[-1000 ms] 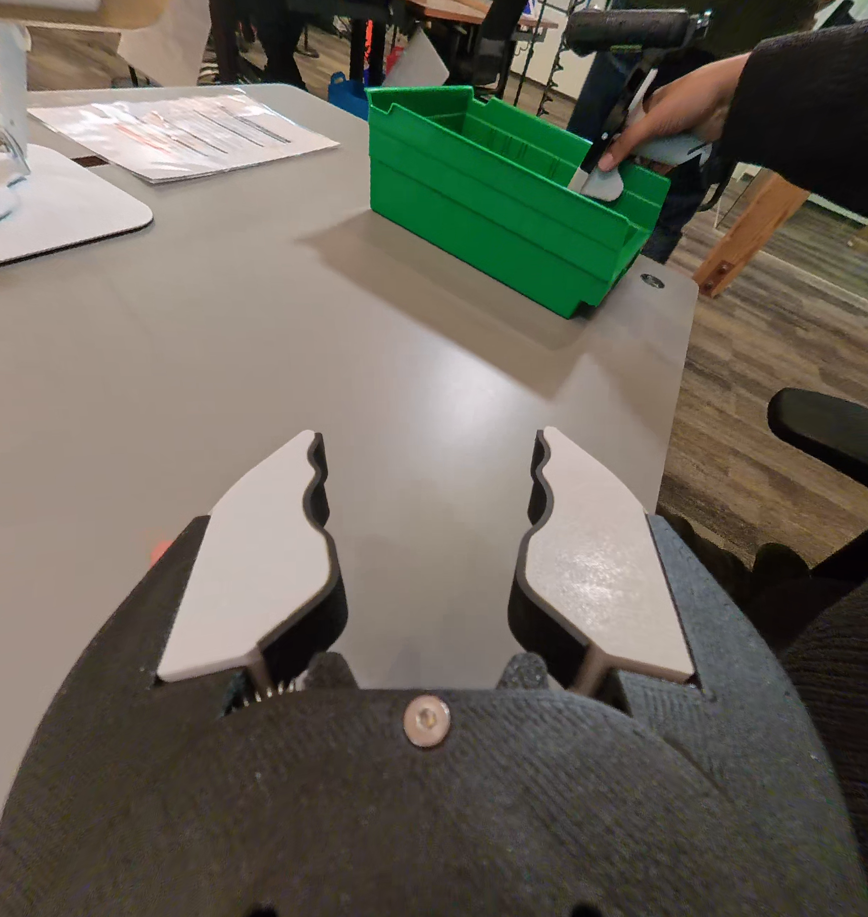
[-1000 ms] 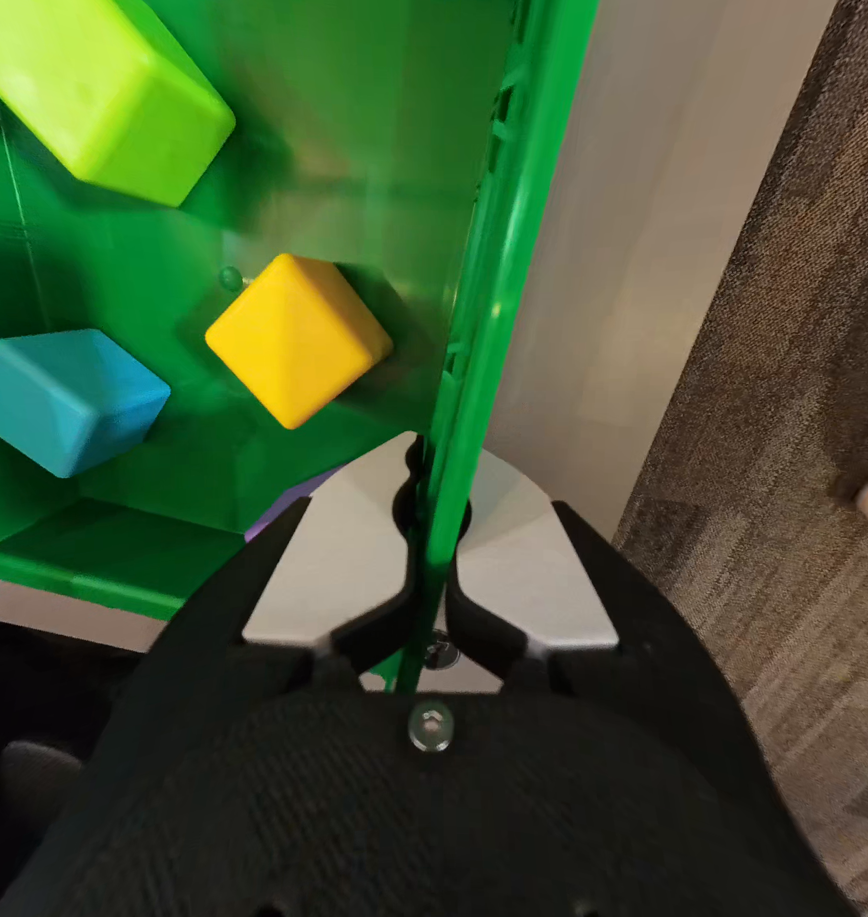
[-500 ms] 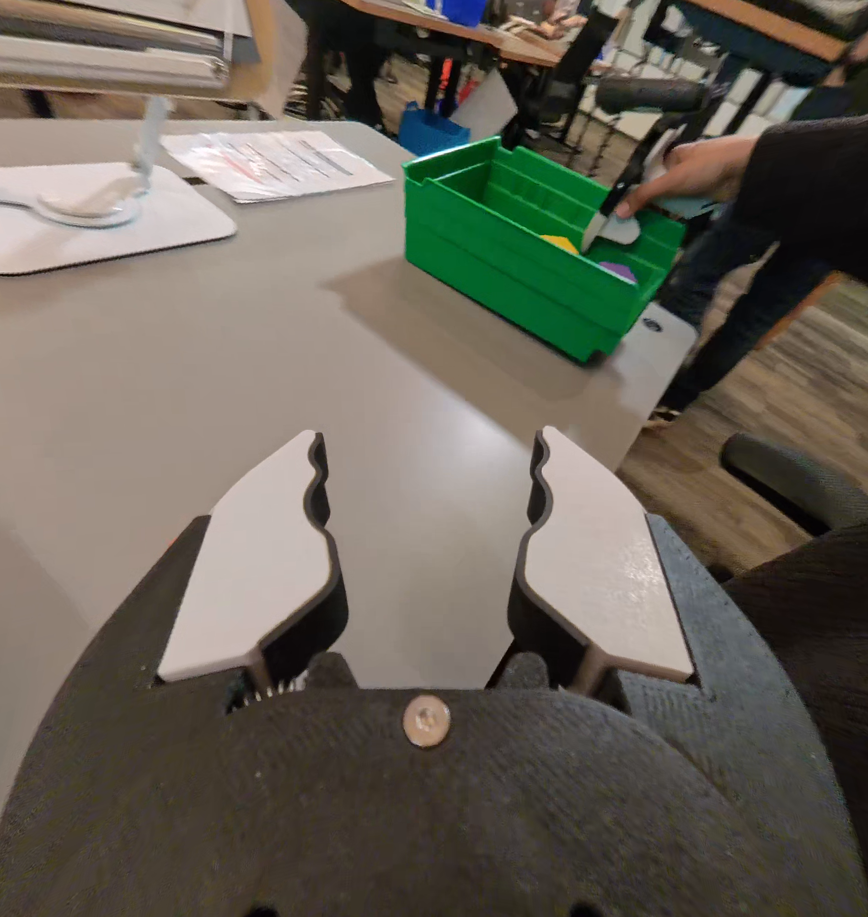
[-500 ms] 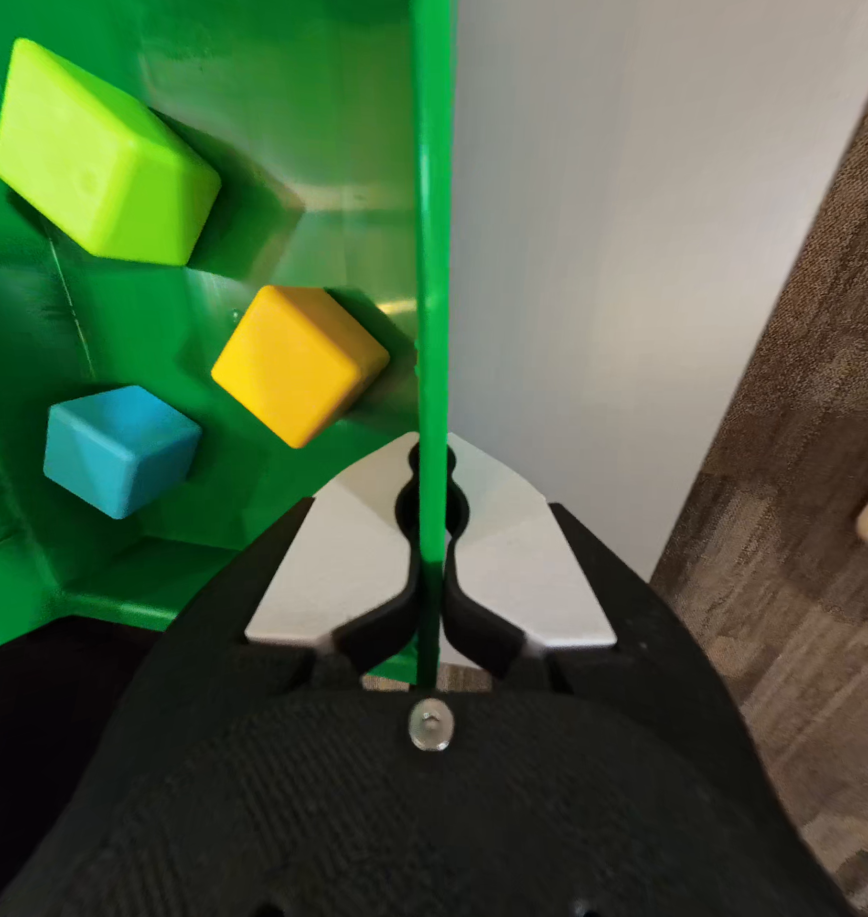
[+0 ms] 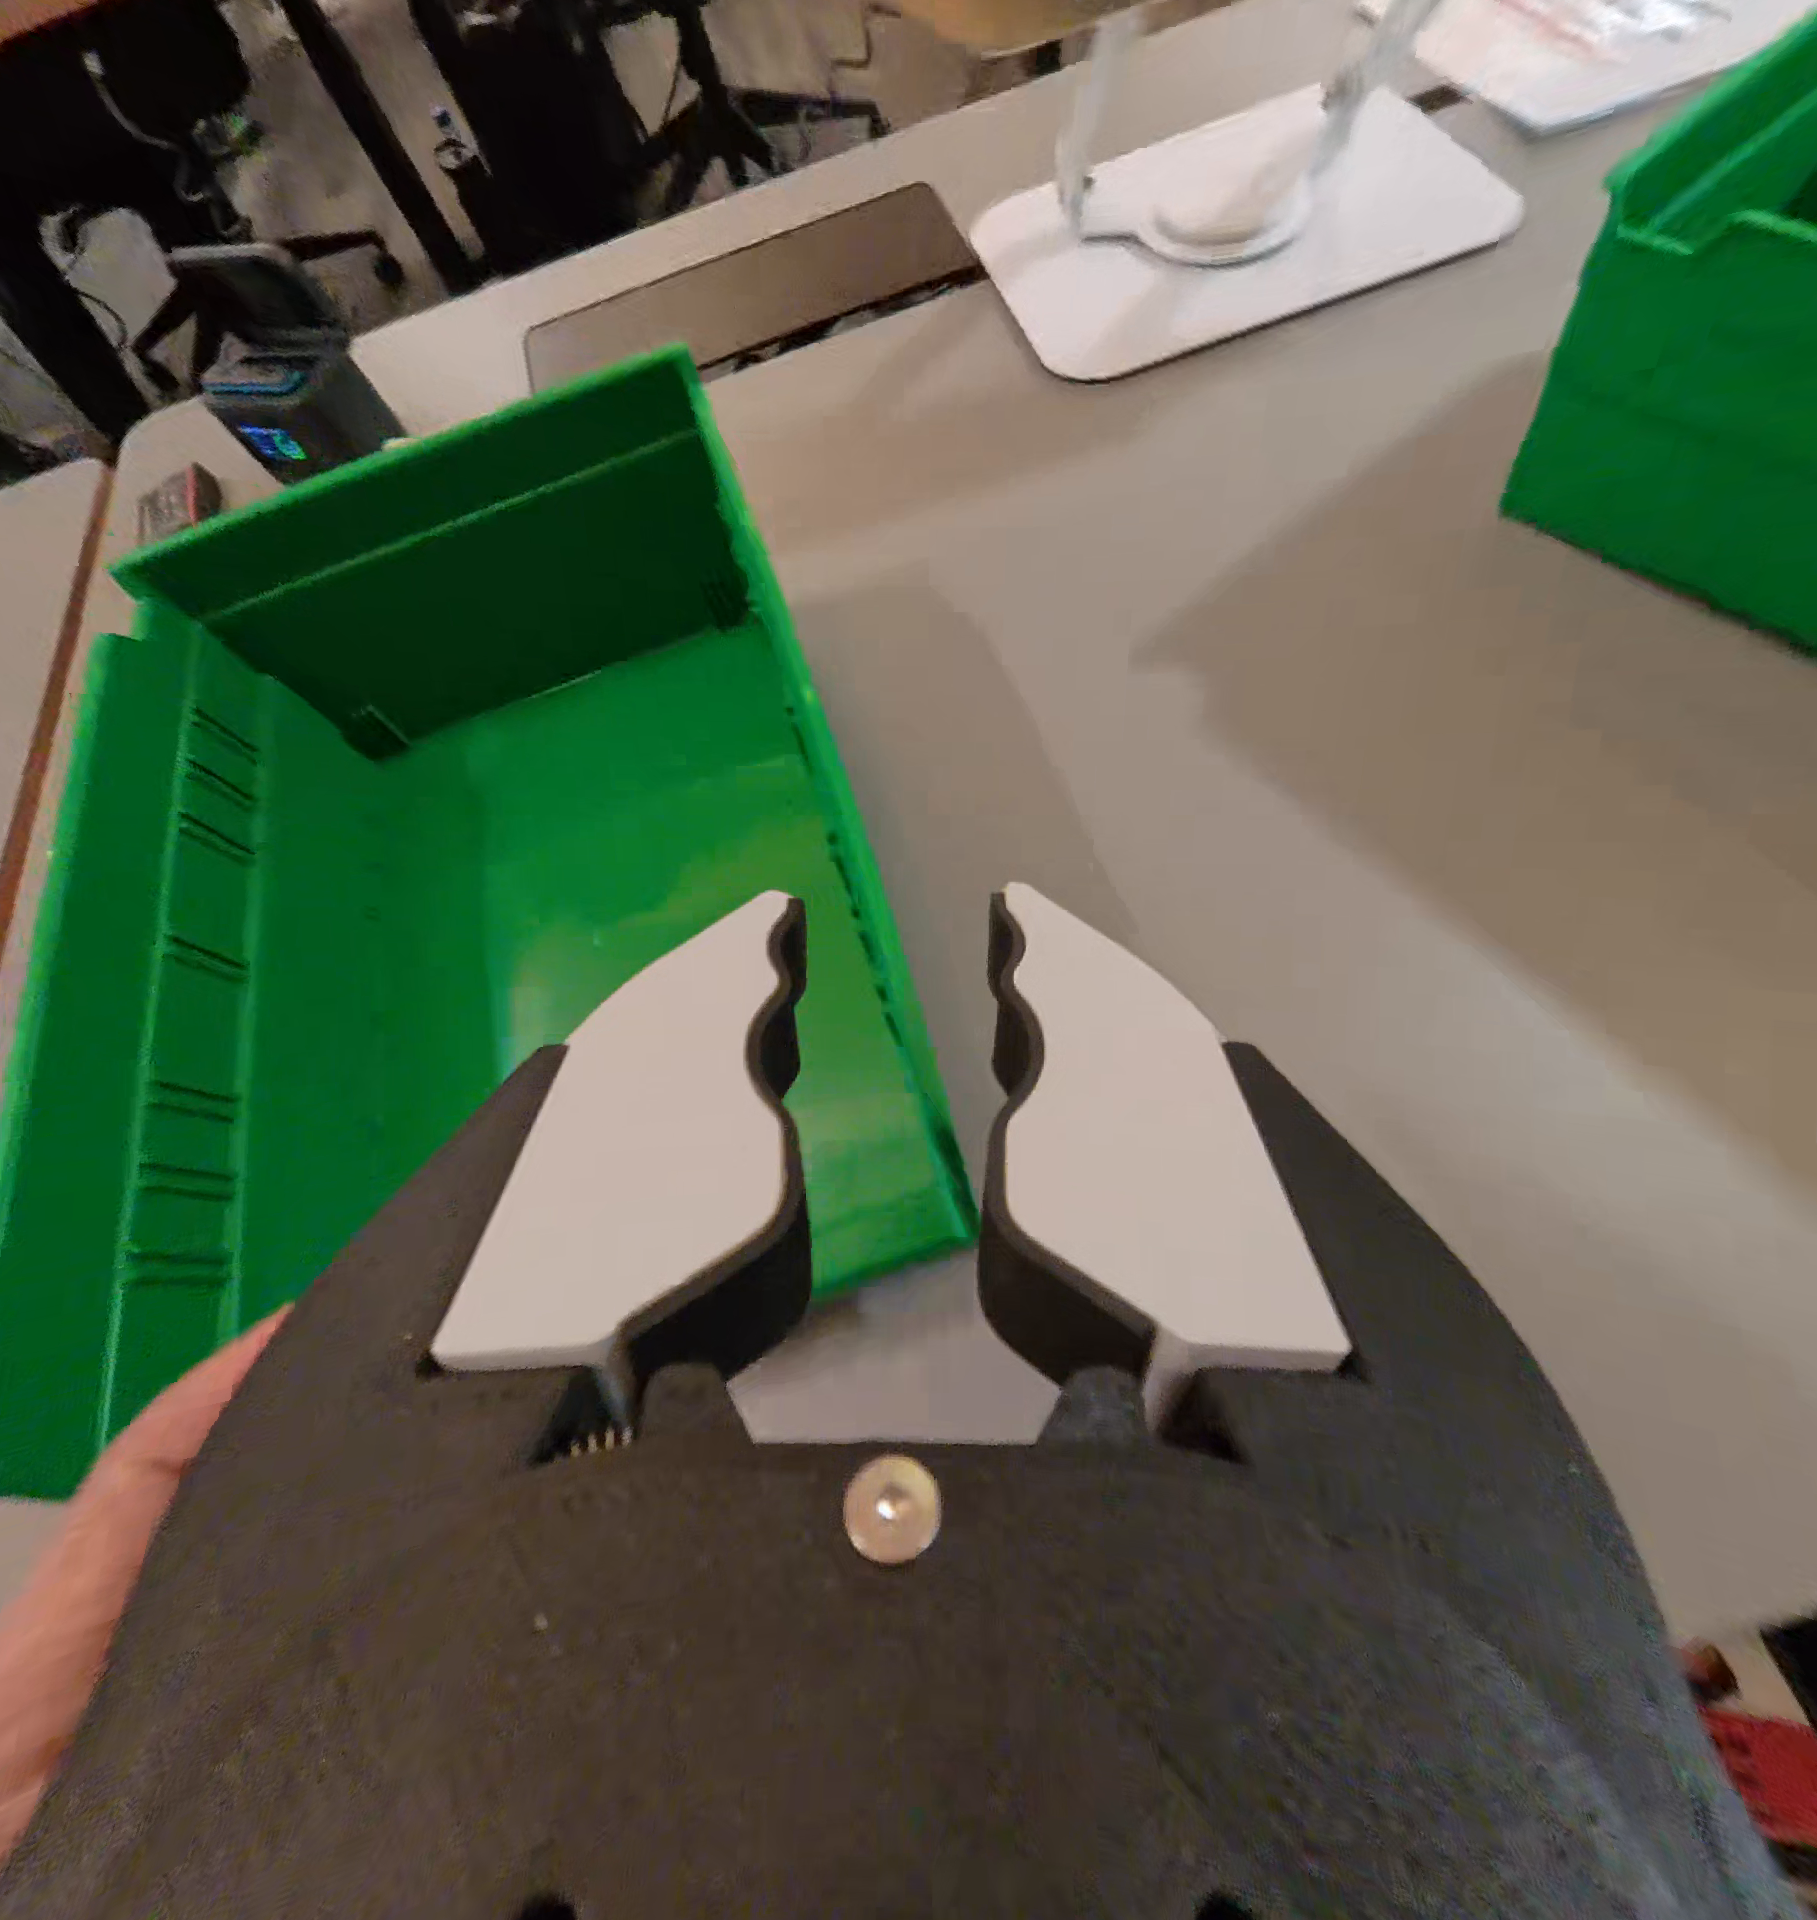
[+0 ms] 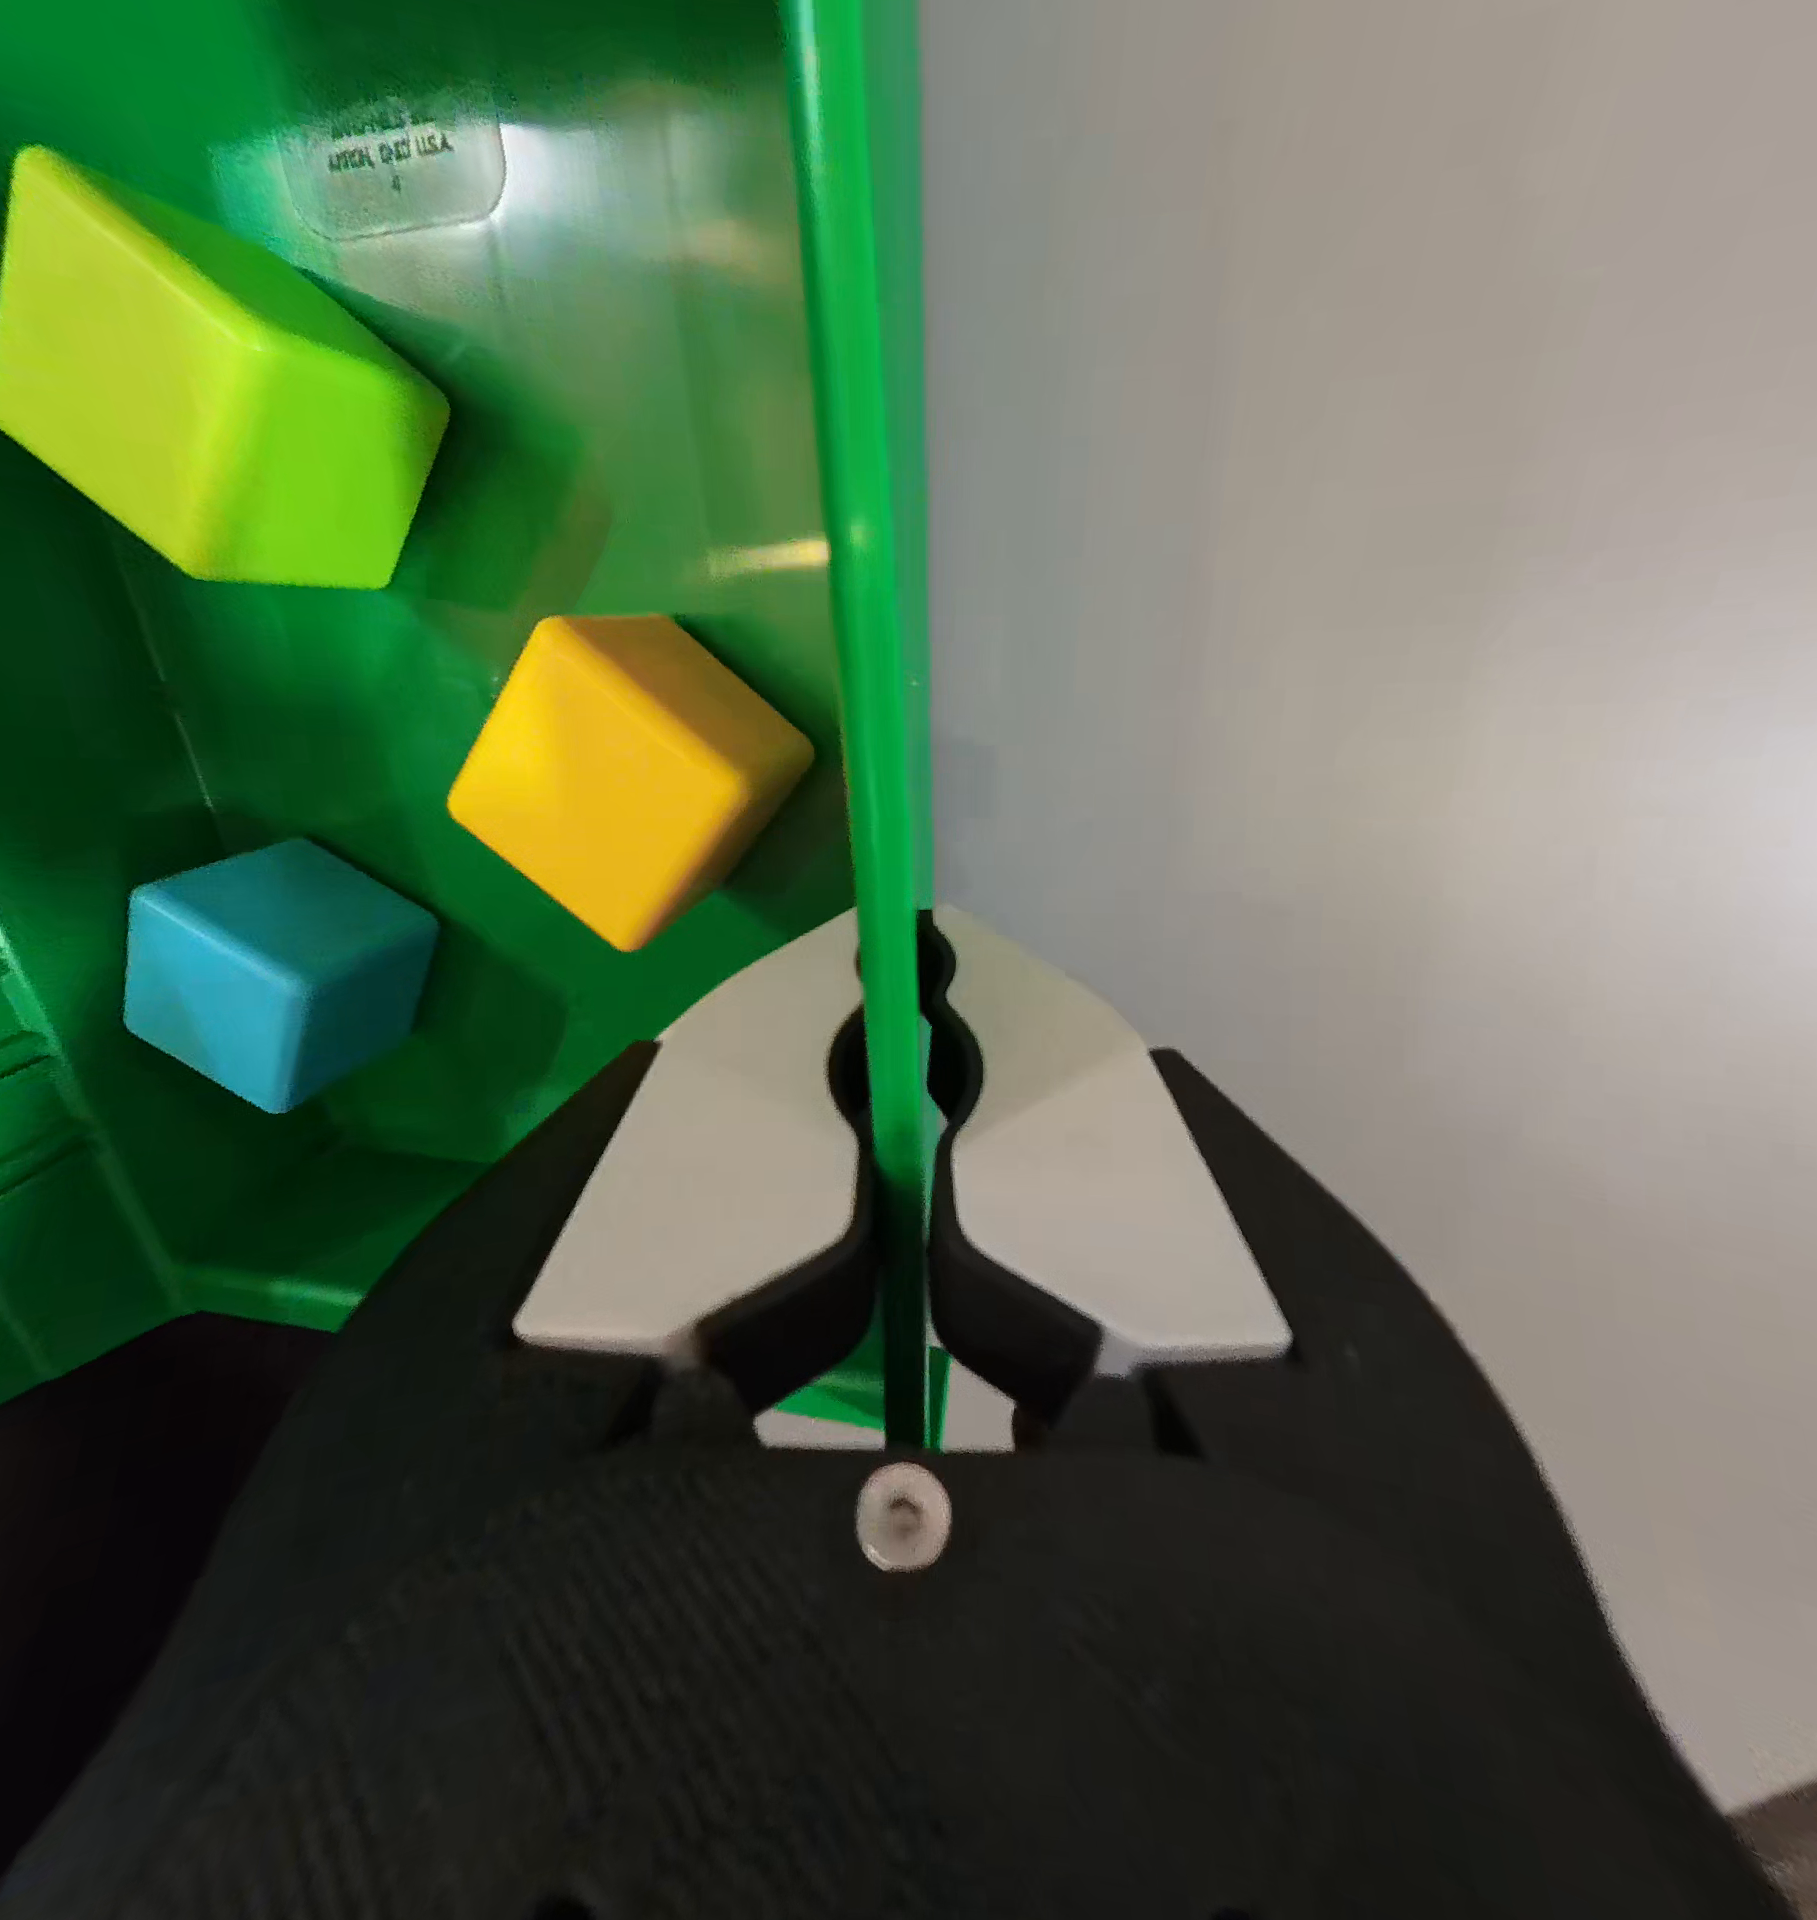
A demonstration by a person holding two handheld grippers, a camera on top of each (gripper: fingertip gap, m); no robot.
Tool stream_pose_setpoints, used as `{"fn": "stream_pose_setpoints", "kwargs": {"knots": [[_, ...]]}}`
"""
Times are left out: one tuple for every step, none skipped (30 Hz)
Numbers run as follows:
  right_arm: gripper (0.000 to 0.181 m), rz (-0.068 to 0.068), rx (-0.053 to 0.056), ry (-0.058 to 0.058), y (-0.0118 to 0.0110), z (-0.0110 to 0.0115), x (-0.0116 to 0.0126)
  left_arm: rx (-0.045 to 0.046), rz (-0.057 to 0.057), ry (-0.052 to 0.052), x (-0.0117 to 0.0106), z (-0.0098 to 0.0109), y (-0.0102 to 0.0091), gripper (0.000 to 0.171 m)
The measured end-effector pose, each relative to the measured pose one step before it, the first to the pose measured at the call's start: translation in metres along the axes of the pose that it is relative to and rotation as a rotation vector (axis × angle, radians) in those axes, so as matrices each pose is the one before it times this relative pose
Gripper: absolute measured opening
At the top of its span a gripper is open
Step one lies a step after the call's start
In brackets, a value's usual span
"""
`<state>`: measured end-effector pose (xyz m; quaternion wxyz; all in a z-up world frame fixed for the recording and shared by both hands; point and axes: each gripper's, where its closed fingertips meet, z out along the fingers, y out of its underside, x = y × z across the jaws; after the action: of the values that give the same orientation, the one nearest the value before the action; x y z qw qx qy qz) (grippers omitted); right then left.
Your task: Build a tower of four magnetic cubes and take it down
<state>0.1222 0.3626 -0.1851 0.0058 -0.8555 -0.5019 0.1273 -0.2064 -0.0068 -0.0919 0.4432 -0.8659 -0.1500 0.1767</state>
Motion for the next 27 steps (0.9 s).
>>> {"fn": "stream_pose_setpoints", "kwargs": {"knots": [[0.005, -0.0129, -0.0010, 0.0073, -0.00572, 0.00453, -0.00970, -0.02425, -0.0028, -0.0091, -0.00646, 0.00948, -0.00318, 0.035], [0.005, -0.0101, -0.0042, 0.0020, -0.00457, 0.00387, -0.00997, -0.03610, 0.0067, -0.0158, -0.00626, 0.01058, -0.00045, 0.035], [0.005, -0.0066, 0.0010, -0.0053, -0.00478, 0.00298, -0.01017, -0.05744, 0.0038, -0.0011, -0.00277, 0.01169, 0.00369, 0.035], [0.005, -0.0079, 0.0013, -0.0061, -0.00410, 0.00254, -0.00966, -0.06624, -0.0035, 0.0235, 0.00167, 0.01170, 0.00566, 0.038], [0.005, -0.0073, 0.0017, -0.0002, -0.00351, 0.00251, -0.00832, -0.07116, -0.0001, 0.0302, 0.00334, 0.01117, 0.00721, 0.038], [0.005, -0.0066, 0.0025, -0.0004, -0.00315, 0.00202, -0.00715, -0.06996, 0.0004, 0.0253, 0.00318, 0.01013, 0.00749, 0.040], [0.005, -0.0033, 0.0018, -0.0025, -0.00275, 0.00171, -0.00614, -0.06235, 0.0097, 0.0099, 0.00139, 0.00916, 0.00694, 0.042], [0.005, -0.0005, 0.0012, -0.0013, -0.00234, 0.00136, -0.00490, -0.05669, 0.0121, -0.0126, -0.00154, 0.00852, 0.00676, 0.044], [0.005, -0.0058, -0.0013, -0.0012, -0.00143, 0.00111, -0.00412, -0.04256, 0.0105, -0.0322, -0.00362, 0.00674, 0.00506, 0.050], [0.005, -0.0081, -0.0020, -0.0017, -0.00075, 0.00086, -0.00350, -0.00628, 0.0013, -0.0419, -0.00364, 0.00348, 0.00048, 0.056], [0.005, -0.0065, -0.0006, -0.0008, -0.00049, 0.00062, -0.00274, 0.00421, 0.0018, -0.0478, -0.00382, 0.00126, -0.00035, 0.057], [0.006, -0.0057, 0.0002, -0.0012, -0.00023, 0.00054, -0.00202, 0.00017, 0.0134, -0.0421, -0.00200, 0.00139, 0.00051, 0.056], [0.005, -0.0028, 0.0009, -0.0022, -0.00034, 0.00030, -0.00149, -0.02301, 0.0384, -0.0268, 0.00038, 0.00217, 0.00419, 0.054], [0.005, -0.0011, 0.0011, -0.0014, -0.00034, 0.00027, -0.00084, -0.02811, 0.0392, -0.0272, -0.00165, 0.00225, 0.00563, 0.053], [0.005, 0.0004, 0.0005, -0.0007, -0.00025, 0.00013, -0.00041, -0.00840, -0.0003, 0.0259, 0.00303, 0.00105, 0.00266, 0.053], [0.005, 0.0030, 0.0004, 0.0001, -0.00013, 0.00010, 0.00000, 0.01199, -0.0270, 0.0683, 0.00659, -0.00011, -0.00038, 0.043], [0.005, 0.0037, 0.0002, 0.0016, 0.00007, -0.00001, -0.00002, 0.01533, -0.0193, 0.0788, 0.00734, -0.00006, -0.00054, 0.036], [0.005, 0.0033, 0.0000, 0.0032, -0.00006, -0.00006, 0.00003, 0.01211, -0.0121, 0.0749, 0.00721, 0.00006, -0.00005, 0.029], [0.005, 0.0047, 0.0013, 0.0041, -0.00010, 0.00002, 0.00000, 0.00689, -0.0090, 0.0080, -0.00104, -0.00046, 0.00031, 0.029], [0.005, 0.0068, 0.0045, 0.0032, -0.00044, 0.00017, -0.00046, -0.01557, 0.0344, -0.0241, -0.00376, -0.00050, 0.00293, 0.028], [0.005, 0.0077, 0.0073, 0.0020, -0.00083, 0.00032, -0.00091, -0.00889, 0.0354, -0.0290, -0.00350, -0.00094, 0.00206, 0.027], [0.005, 0.0088, 0.0085, 0.0013, -0.00097, 0.00050, -0.00152, 0.00032, -0.0007, -0.0023, -0.00120, -0.00059, 0.00154, 0.026], [0.004, 0.0087, 0.0074, 0.0007, -0.00107, 0.00058, -0.00217, 0.01264, -0.0119, 0.0105, -0.00101, -0.00105, 0.00002, 0.025], [0.004, 0.0058, 0.0076, 0.0004, -0.00139, 0.00075, -0.00293, 0.01063, -0.0036, -0.0010, -0.00313, -0.00202, 0.00025, 0.024], [0.004, 0.0026, 0.0096, 0.0010, -0.00174, 0.00104, -0.00369, 0.00899, -0.0031, -0.0076, -0.00495, -0.00350, 0.00012, 0.023], [0.005, -0.0015, 0.0086, 0.0001, -0.00217, 0.00129, -0.00449, 0.01267, -0.0155, 0.0064, -0.00428, -0.00464, -0.00081, 0.023], [0.005, -0.0033, 0.0060, -0.0030, -0.00251, 0.00156, -0.00521, 0.01518, -0.0239, 0.0152, -0.00392, -0.00591, -0.00142, 0.022]]}}
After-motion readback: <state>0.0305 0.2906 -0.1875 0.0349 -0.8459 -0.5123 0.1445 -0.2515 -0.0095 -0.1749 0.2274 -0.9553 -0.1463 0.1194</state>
